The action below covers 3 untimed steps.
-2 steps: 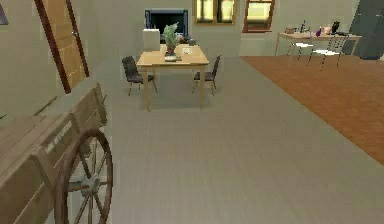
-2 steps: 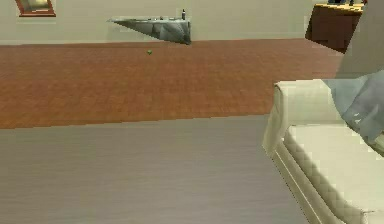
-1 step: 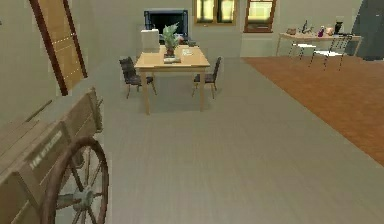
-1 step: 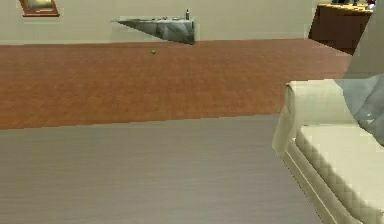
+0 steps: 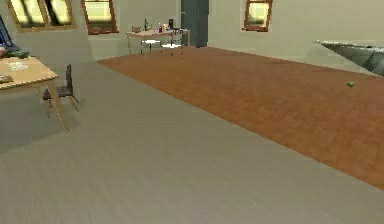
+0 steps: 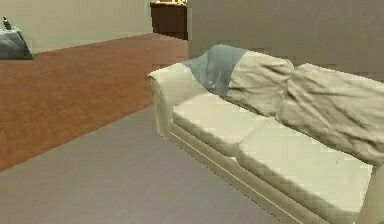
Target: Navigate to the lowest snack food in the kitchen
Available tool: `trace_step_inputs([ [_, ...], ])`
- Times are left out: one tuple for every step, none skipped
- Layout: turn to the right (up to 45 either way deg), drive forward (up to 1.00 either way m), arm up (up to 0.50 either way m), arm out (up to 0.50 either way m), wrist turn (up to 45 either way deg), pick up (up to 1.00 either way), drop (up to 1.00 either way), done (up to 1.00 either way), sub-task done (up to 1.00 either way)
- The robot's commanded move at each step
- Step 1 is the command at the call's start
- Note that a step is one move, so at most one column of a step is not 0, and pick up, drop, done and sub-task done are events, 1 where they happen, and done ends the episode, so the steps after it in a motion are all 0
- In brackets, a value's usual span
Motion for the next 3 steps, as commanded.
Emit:
trace_step_inputs([
  [0.0, 1.00, 0.00, 0.00, 0.0, 0.00, 0.00, 0.00, 0.00],
  [0.0, 1.00, 0.00, 0.00, 0.0, 0.00, 0.00, 0.00, 0.00],
  [0.0, 1.00, 0.00, 0.00, 0.0, 0.00, 0.00, 0.00, 0.00],
])
